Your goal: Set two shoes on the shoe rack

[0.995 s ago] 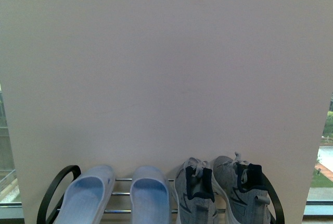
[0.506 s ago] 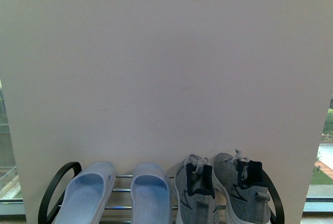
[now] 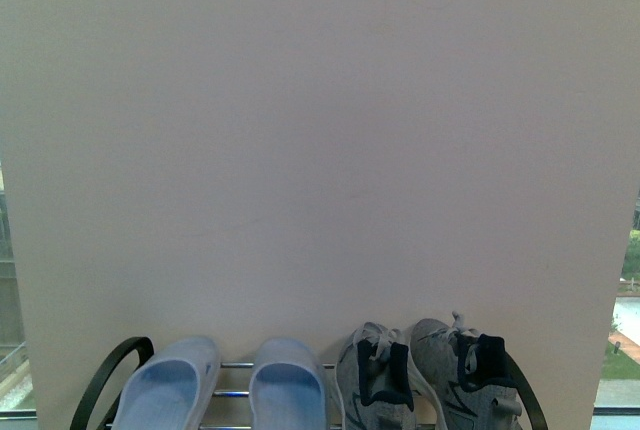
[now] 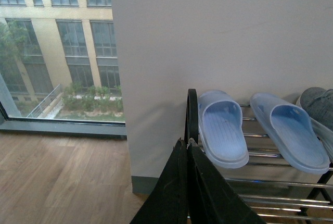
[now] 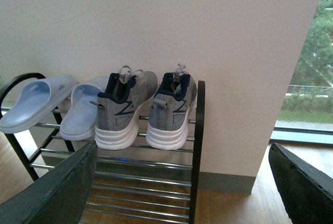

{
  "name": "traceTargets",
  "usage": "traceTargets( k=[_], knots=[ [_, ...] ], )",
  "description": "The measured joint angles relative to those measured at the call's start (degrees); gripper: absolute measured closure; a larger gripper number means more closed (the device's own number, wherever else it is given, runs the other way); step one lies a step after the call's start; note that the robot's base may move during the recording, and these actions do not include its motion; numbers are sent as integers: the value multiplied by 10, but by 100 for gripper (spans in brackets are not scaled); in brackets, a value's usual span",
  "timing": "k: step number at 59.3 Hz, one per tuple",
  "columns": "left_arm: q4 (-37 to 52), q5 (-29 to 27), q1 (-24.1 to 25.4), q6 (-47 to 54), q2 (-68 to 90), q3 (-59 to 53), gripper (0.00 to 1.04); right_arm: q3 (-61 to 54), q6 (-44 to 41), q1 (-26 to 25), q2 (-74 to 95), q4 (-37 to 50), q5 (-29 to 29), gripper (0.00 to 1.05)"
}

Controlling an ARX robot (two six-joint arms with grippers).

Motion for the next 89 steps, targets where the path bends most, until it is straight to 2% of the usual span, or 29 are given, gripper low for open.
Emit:
traceTargets(
  k=[45,53,72,74,87,89],
  knots=[
    [-118,0,0,0,-119,0,103,0,0,0,0,0,0,9],
    [-211,0,0,0,-195,0,103,0,0,0,0,0,0,9],
    [-219,0,0,0,-210,0,103,0,0,0,0,0,0,9],
    [-219,0,0,0,-210,0,101,0,0,0,0,0,0,9],
    [-219,0,0,0,-210,0,69,0,0,0,0,0,0,9],
    [-219,0,0,0,-210,0,60,0,0,0,0,0,0,9]
  ],
)
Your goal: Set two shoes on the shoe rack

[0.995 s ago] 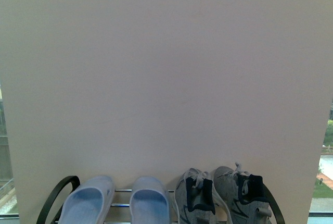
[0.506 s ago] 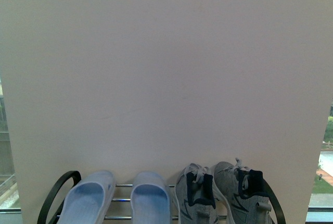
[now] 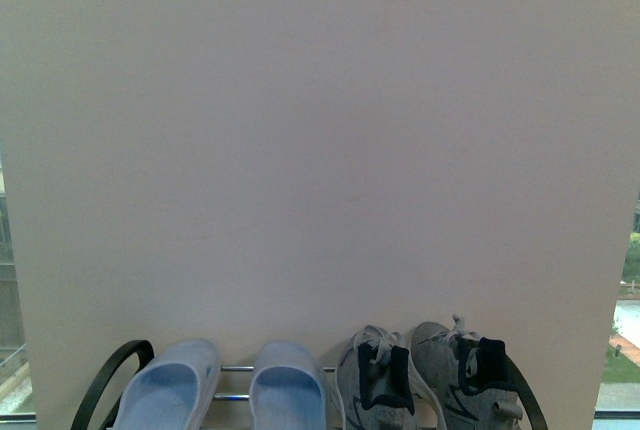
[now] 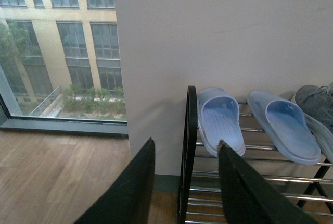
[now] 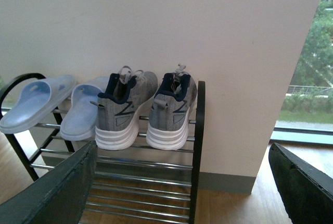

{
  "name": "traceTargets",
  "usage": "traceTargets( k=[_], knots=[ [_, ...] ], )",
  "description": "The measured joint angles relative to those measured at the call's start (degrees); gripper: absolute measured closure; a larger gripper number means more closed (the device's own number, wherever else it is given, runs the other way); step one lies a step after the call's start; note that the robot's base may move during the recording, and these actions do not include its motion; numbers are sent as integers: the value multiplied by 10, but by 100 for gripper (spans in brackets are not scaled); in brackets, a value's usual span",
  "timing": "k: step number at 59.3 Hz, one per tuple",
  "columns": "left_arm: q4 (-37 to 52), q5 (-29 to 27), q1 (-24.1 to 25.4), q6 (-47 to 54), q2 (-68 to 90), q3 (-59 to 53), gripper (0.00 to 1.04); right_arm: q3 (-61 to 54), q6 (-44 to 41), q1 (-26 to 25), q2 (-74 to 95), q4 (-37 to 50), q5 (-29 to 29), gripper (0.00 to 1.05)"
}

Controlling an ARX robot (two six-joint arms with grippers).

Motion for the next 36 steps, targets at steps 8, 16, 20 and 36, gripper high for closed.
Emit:
traceTargets(
  k=[8,16,20,36],
  knots=[
    [0,0,0,0,0,0,39,0,0,0,0,0,0,9],
    [0,0,0,0,0,0,17,0,0,0,0,0,0,9],
    [0,0,0,0,0,0,9,0,0,0,1,0,0,9],
    [0,0,0,0,0,0,9,0,0,0,1,0,0,9]
  ],
)
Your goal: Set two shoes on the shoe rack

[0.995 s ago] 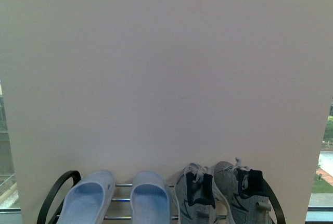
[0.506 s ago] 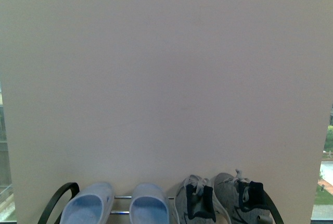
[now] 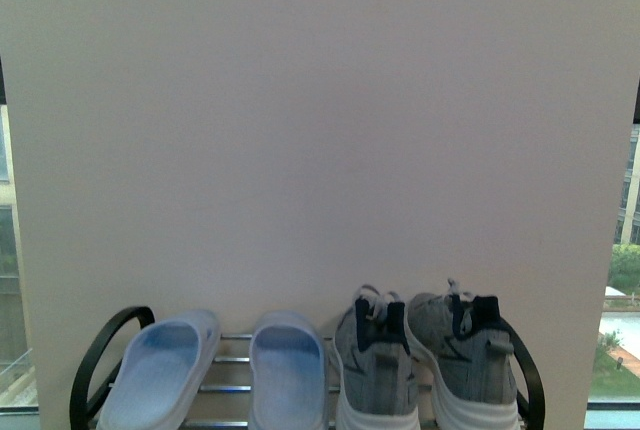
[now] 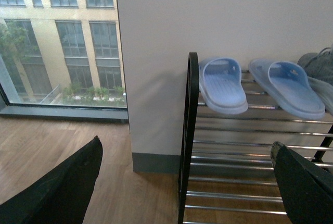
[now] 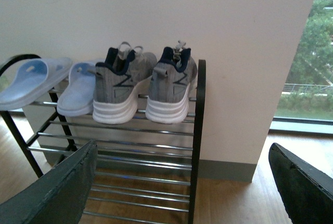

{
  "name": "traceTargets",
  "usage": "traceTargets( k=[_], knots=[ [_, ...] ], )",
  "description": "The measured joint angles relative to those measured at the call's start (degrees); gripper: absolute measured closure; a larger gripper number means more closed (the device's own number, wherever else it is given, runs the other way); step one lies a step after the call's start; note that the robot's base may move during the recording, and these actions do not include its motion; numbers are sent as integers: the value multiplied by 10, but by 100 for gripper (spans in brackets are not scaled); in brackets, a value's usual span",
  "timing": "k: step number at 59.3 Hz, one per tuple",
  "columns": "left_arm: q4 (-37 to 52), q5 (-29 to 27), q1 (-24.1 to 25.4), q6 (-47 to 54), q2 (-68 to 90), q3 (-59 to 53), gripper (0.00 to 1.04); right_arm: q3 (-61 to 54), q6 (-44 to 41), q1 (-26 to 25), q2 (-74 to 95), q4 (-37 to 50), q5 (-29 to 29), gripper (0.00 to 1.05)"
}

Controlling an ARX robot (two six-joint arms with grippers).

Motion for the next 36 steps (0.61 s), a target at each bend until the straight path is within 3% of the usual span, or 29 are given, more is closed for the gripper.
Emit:
traceTargets(
  k=[36],
  knots=[
    [0,0,0,0,0,0,9,0,0,0,0,0,0,9]
  ],
)
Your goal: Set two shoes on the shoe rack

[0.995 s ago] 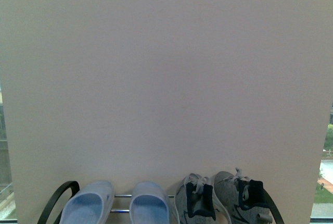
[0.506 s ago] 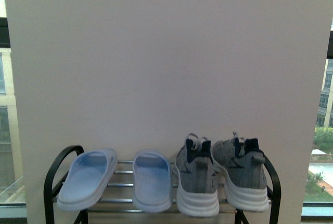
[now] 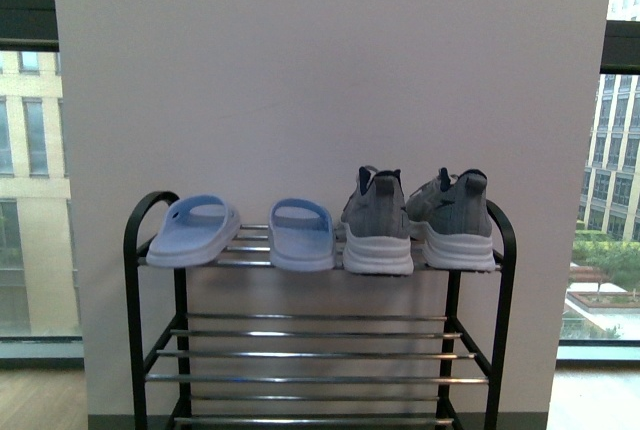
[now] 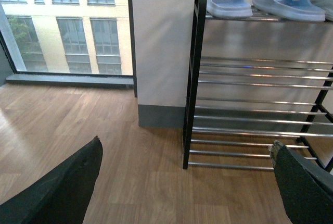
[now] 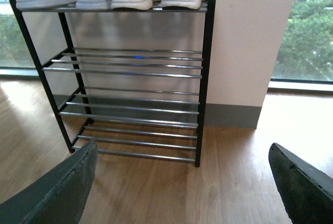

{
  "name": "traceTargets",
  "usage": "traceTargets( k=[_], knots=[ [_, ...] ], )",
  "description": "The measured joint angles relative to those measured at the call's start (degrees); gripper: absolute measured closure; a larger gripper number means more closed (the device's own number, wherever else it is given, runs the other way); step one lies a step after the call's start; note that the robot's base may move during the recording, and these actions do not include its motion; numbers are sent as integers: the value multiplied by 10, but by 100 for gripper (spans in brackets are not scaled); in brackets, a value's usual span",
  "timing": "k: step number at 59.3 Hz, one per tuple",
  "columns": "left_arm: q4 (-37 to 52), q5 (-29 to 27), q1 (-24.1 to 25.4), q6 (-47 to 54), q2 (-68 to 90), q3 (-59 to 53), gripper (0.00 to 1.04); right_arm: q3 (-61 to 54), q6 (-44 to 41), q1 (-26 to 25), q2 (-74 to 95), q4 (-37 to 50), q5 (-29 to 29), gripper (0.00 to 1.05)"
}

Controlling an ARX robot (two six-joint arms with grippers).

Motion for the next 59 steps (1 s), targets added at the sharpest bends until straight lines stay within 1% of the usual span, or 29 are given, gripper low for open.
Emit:
traceTargets(
  k=[59],
  knots=[
    [0,0,0,0,0,0,9,0,0,0,0,0,0,9]
  ],
)
